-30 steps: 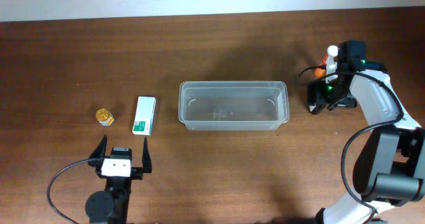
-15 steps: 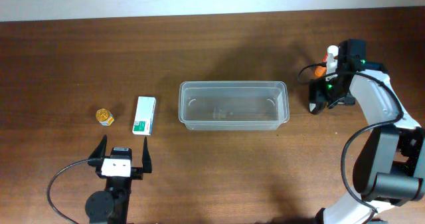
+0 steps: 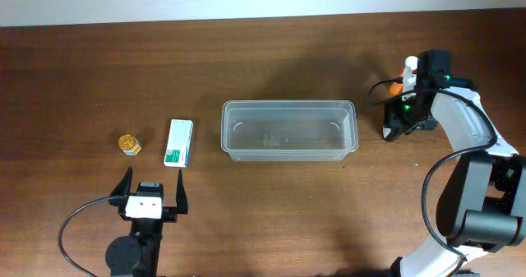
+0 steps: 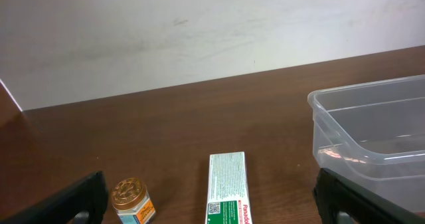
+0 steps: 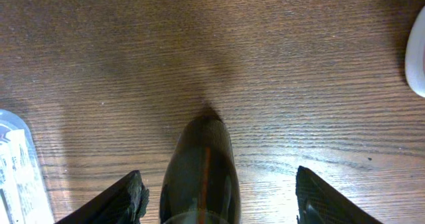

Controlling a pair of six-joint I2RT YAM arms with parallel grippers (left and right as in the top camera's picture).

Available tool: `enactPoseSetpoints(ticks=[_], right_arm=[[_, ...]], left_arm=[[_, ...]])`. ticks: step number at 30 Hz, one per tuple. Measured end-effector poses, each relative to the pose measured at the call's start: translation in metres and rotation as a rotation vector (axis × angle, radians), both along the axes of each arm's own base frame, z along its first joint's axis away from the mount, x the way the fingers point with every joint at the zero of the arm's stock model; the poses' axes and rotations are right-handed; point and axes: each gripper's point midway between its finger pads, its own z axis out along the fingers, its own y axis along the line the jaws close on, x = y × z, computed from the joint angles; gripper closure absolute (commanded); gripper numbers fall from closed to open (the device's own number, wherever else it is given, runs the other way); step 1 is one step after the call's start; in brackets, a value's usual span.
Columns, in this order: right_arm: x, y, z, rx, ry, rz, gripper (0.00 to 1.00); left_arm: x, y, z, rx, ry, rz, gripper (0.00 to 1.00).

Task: Pack container
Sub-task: 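Close the right gripper on the dark bottle and lift it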

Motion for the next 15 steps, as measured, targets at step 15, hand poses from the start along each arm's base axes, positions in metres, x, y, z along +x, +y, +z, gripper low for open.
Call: enactPoseSetpoints(ticks=[15], right_arm=[[0.0002,0.0032,-0.0001,0.018,-0.002,0.004,0.65]], left_arm=[[0.0000,0.0000,0.0001,0.000,0.000,0.000,0.01]])
